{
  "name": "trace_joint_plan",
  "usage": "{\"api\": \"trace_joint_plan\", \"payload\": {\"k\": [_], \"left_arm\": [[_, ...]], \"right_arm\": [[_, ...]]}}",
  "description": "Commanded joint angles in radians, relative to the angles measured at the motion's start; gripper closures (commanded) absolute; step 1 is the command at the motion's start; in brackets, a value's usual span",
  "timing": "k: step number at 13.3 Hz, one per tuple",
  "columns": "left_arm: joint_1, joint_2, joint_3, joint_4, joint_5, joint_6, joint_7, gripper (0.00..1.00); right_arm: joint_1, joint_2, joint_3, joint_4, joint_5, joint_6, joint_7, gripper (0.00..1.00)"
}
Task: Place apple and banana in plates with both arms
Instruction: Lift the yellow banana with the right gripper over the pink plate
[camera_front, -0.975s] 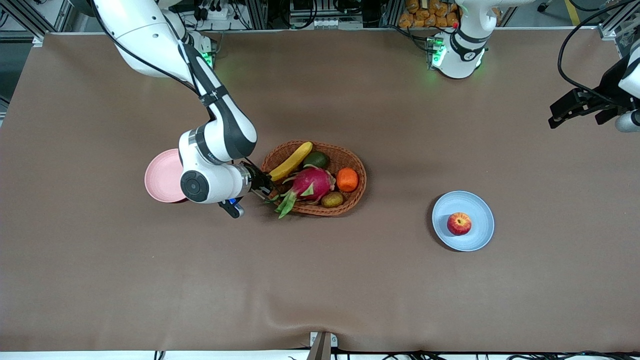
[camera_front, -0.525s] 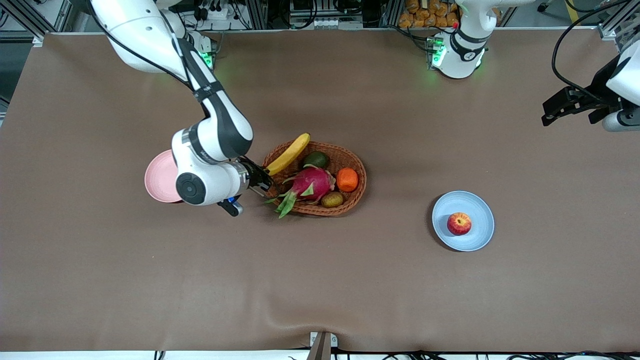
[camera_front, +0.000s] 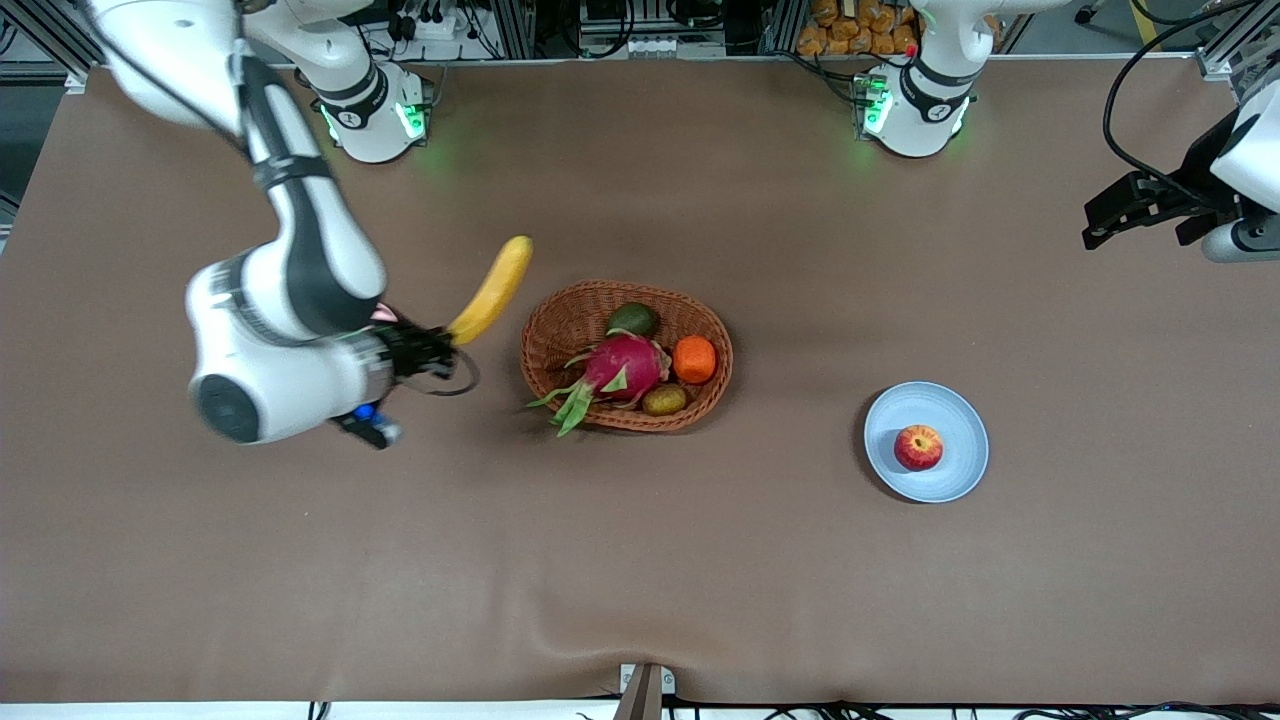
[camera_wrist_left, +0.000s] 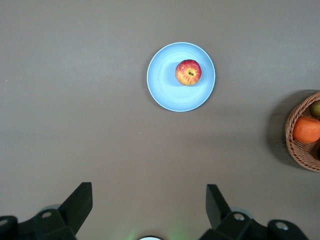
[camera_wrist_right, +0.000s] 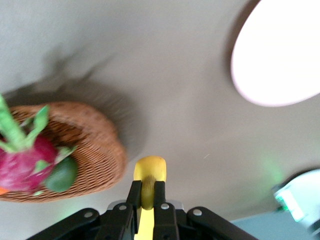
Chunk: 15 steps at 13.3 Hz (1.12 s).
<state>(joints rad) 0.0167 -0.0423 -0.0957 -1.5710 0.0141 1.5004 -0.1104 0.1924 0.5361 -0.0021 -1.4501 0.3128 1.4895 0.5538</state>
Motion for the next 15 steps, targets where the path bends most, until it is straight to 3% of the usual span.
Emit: {"api": "trace_joint_plan", "payload": {"k": [1, 5, 8, 15], "left_arm": [[0.000, -0.022, -0.001, -0.004, -0.017, -0.017, 0.020, 0.00], [0.003, -0.034, -0.001, -0.014, -0.017, -0.031, 0.020, 0.00], [0.005, -0.036, -0.001, -0.012, -0.017, -0.042, 0.020, 0.00], [0.008, -0.034, 0.001, -0.026, -0.017, -0.042, 0.018, 0.00]], "right_arm": [[-0.105, -0.001, 0.017, 0.002, -0.096, -0.020, -0.225, 1.00], [-0.191, 0.013, 0.017, -0.007, -0.224, 0.001, -0.461, 1.00], [-0.196, 0.013, 0.017, -0.113, -0.232, 0.141, -0.492, 1.00], [-0.197, 0.064, 0.017, -0.159, -0.282, 0.264, -0.509, 1.00]]}}
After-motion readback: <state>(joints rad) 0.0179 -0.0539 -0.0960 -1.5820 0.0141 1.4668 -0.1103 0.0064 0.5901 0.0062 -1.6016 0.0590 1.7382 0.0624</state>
